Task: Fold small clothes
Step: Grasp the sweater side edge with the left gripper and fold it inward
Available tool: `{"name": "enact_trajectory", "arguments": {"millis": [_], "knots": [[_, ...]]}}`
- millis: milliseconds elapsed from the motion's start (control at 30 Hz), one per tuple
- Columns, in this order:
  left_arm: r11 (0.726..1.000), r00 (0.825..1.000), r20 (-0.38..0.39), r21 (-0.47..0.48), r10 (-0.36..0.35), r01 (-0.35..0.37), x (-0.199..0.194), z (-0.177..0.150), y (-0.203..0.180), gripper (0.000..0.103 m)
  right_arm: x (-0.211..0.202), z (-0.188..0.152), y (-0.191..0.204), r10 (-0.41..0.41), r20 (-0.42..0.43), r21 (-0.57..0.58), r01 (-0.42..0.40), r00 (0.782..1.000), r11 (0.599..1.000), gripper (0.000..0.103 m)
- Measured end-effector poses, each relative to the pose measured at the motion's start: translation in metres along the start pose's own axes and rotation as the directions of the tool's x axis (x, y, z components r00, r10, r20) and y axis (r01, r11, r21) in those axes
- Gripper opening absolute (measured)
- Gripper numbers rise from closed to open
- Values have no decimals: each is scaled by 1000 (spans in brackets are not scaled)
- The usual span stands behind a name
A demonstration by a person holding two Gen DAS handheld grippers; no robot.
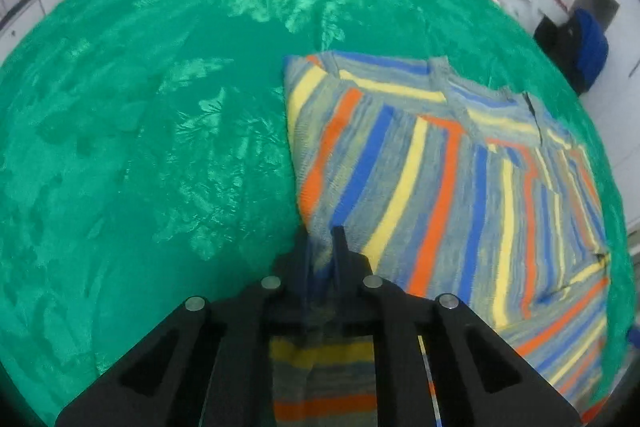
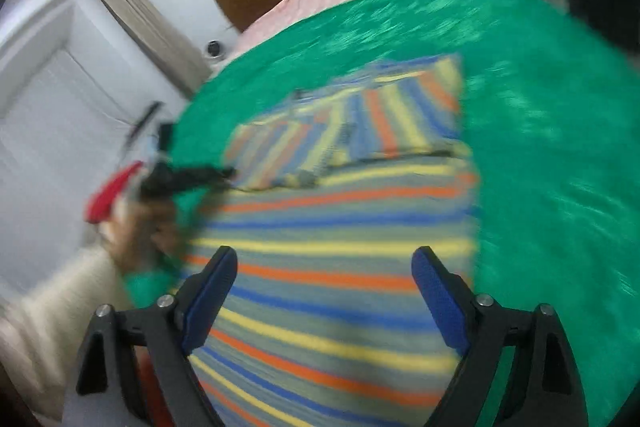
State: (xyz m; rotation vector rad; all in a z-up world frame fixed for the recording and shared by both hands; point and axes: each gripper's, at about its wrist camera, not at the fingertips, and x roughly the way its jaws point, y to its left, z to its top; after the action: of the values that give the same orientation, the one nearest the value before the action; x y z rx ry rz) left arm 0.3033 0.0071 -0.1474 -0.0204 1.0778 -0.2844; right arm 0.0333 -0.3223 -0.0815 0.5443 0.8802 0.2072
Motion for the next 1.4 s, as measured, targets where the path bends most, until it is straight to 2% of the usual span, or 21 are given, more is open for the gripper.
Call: {"name": "enact_trajectory", "arguments": {"millis": [33,67,167,333,400,467,500,600,667,733,800,833,867,900,967,1067,1167,1300,1333,1367,1400], "knots": [[1000,1000,17,-30,-9,10,0,-3,4,8,12,12,-1,27,-36,37,-26,999,999,68],[999,999,30,-42,-17,19,-2,-5,6,8,25,24,-3,49,-68,79,-44,996,996,64],[999,997,74,-43,-20,23,-1,-13,6,9,66,63,-10,112,-94,165,-95,989,982,61],[987,986,130,-111,-99,114,4,-21,20,11,146,114,-21,3,-176,179,29,984,983,50],[979,980,145,-133,-136,156,8,-22,25,11,170,118,-28,9,-212,217,38,977,975,41],[972,975,152,-146,-160,182,5,-24,29,11,190,117,-28,17,-261,221,43,965,974,3],[970,974,154,-152,-168,192,7,-24,31,11,191,119,-23,-13,-257,188,63,966,980,3],[969,972,165,-151,-168,194,7,-25,30,11,174,131,-3,-58,-129,60,66,990,996,3],[974,973,168,-141,-155,179,7,-26,27,11,180,128,-6,-96,-151,38,103,984,994,3],[975,974,169,-138,-151,175,7,-26,26,12,194,122,-11,-176,-207,3,181,962,984,6],[974,973,172,-140,-152,177,7,-27,27,12,188,119,-6,-210,-184,-35,207,960,978,10],[975,973,174,-139,-151,176,7,-27,26,12,178,119,2,-242,-141,-60,235,960,970,14],[976,973,176,-136,-147,172,6,-29,26,12,167,120,11,-233,-98,-77,226,968,971,14],[977,974,177,-134,-143,168,6,-30,25,12,158,121,24,-166,-66,-99,159,984,982,14],[979,975,177,-128,-134,157,5,-30,24,12,156,121,41,-67,-89,-146,53,994,988,14],[980,976,176,-127,-131,155,5,-30,23,12,177,99,58,-39,-229,-254,-21,973,967,13],[978,975,176,-132,-137,161,6,-30,24,12,185,60,52,-135,-309,-364,14,941,931,14],[977,977,165,-137,-138,161,4,-29,24,14,159,47,41,-160,-259,-342,65,952,938,12],[977,978,153,-144,-138,161,0,-28,25,16,150,47,39,-164,-236,-323,81,958,943,17],[976,981,139,-155,-135,156,-7,-29,25,25,139,45,39,-165,-212,-314,93,963,945,34],[977,984,133,-161,-122,143,-15,-30,26,43,124,46,37,-166,-184,-310,103,969,945,46]]}}
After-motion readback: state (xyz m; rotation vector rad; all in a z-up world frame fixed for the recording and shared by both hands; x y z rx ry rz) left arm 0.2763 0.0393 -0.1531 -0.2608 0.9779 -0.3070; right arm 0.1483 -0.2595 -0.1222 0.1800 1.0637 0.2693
